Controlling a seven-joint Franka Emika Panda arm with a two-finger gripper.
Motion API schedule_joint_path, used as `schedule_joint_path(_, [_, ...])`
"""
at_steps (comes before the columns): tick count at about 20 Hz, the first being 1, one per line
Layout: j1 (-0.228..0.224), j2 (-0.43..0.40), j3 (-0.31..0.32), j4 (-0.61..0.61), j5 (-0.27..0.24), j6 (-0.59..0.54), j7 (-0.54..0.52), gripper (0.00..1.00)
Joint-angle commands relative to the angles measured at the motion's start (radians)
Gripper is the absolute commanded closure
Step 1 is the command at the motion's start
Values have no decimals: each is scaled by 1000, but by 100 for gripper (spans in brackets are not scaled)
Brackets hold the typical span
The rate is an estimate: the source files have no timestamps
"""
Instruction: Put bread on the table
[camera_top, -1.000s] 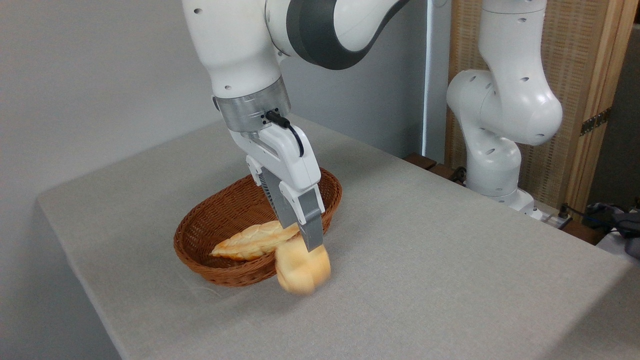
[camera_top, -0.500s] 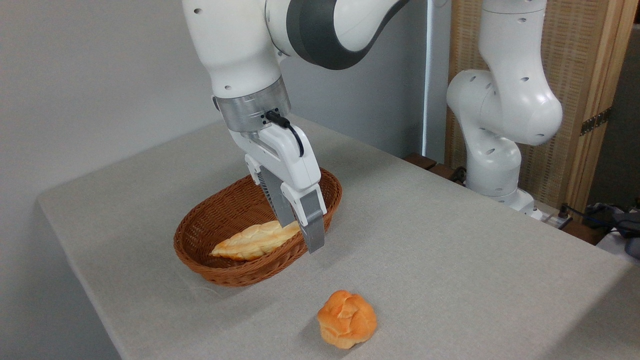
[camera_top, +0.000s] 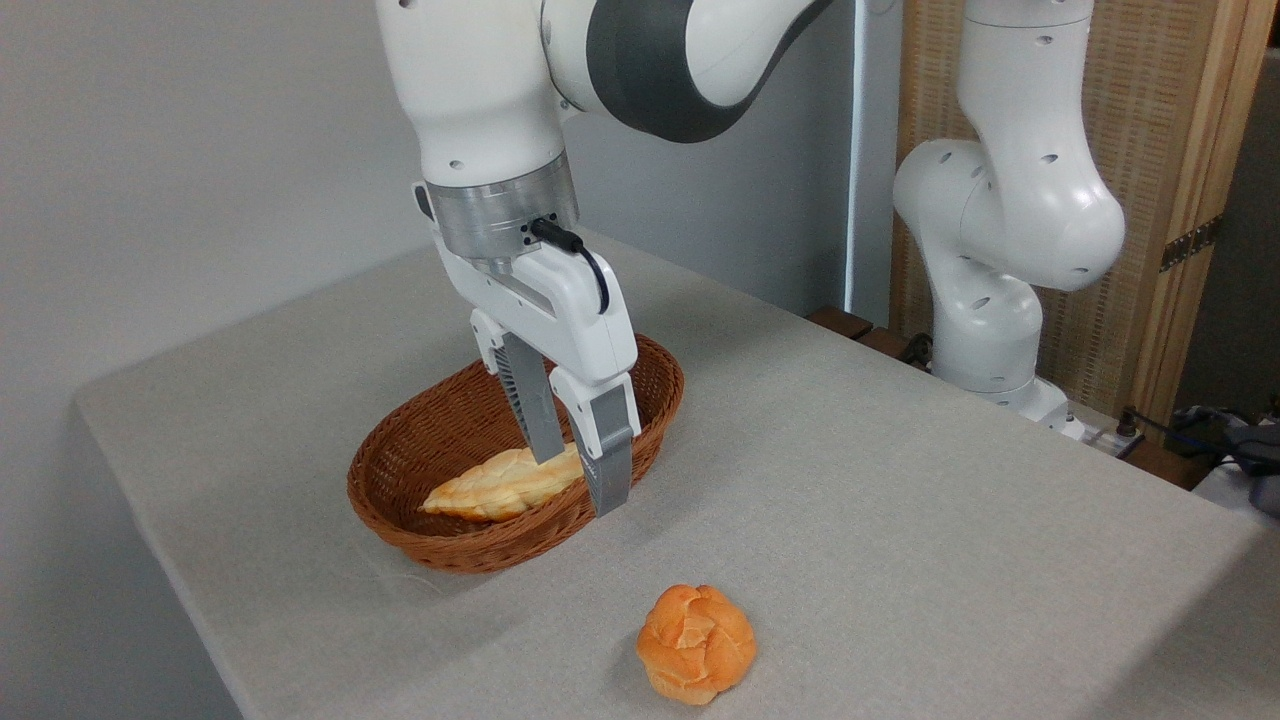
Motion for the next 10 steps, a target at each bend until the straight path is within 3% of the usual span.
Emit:
schedule_joint_path(1, [-8,-16,11,3,-35,8,-61,0])
schedule_joint_path(4, [-8,-16,12,37,-93,6,-87,0])
schedule_joint_path(10, [-9,-15,9,68,-110,3,-112,0])
